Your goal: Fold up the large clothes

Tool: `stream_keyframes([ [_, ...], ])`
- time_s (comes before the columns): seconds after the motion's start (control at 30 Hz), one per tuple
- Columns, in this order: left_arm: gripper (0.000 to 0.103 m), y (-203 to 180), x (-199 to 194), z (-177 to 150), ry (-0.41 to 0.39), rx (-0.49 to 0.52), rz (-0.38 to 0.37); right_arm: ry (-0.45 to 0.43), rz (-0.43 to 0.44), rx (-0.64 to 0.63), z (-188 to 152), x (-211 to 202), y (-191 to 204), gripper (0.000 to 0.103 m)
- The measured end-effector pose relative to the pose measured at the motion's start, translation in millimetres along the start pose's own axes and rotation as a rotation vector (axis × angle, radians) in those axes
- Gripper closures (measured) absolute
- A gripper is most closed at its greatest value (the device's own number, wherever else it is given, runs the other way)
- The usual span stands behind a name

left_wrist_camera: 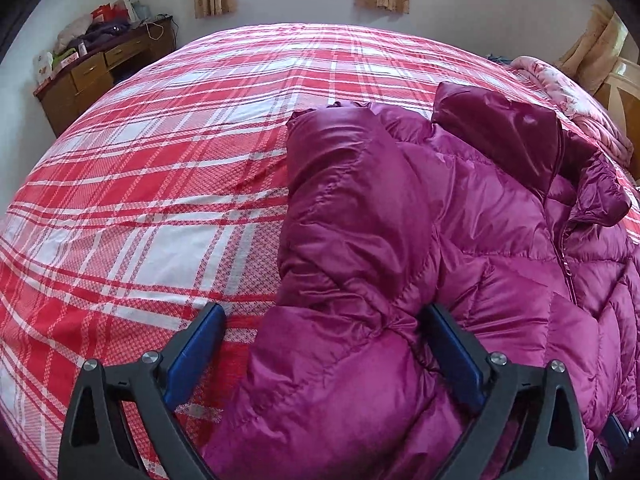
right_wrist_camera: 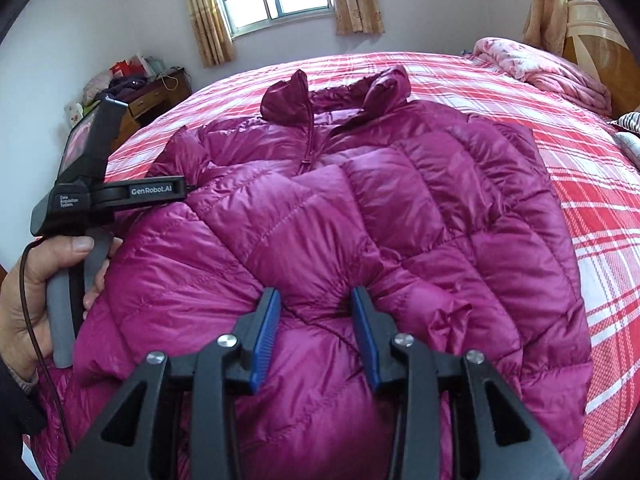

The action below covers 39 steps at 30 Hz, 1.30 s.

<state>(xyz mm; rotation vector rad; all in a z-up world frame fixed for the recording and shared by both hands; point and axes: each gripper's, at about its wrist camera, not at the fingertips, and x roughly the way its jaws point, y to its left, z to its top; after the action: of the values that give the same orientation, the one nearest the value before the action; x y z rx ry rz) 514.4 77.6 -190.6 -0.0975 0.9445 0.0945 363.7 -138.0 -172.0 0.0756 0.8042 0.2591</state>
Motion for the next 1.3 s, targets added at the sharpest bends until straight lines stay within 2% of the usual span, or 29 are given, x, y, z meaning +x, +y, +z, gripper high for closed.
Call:
stream_keyframes([
  [0.37,0.001,0,4,2,-0.003,0.003,0.015,0.014,-0.042,-0.025,0,5,6,0.063],
  [0.77,0.001,-1,4,1,-0.006,0.000,0.017,0.012,-0.042,-0.025,-1,5,6,0.063],
  [0.9,0.001,6,-11,-3,0.019,-0.046,0.019,0.014,-0.044,-0.028,-1,5,6,0.063],
  [1.0,0.001,11,-44,-11,-0.021,-0.084,-0.011,0.011,-0.044,-0.029,-1,5,6,0.063],
  [1.1,0.001,-3,-77,-21,-0.092,-0.019,-0.045,0.008,-0.037,-0.023,0,6,4,0.063],
  [1.2,0.001,-31,-83,-39,-0.094,0.096,-0.063,0.006,-0.029,-0.015,0,6,1,0.063],
  [1.3,0.001,-43,-68,-54,-0.083,0.148,0.006,0.004,-0.031,-0.016,0,6,1,0.063],
])
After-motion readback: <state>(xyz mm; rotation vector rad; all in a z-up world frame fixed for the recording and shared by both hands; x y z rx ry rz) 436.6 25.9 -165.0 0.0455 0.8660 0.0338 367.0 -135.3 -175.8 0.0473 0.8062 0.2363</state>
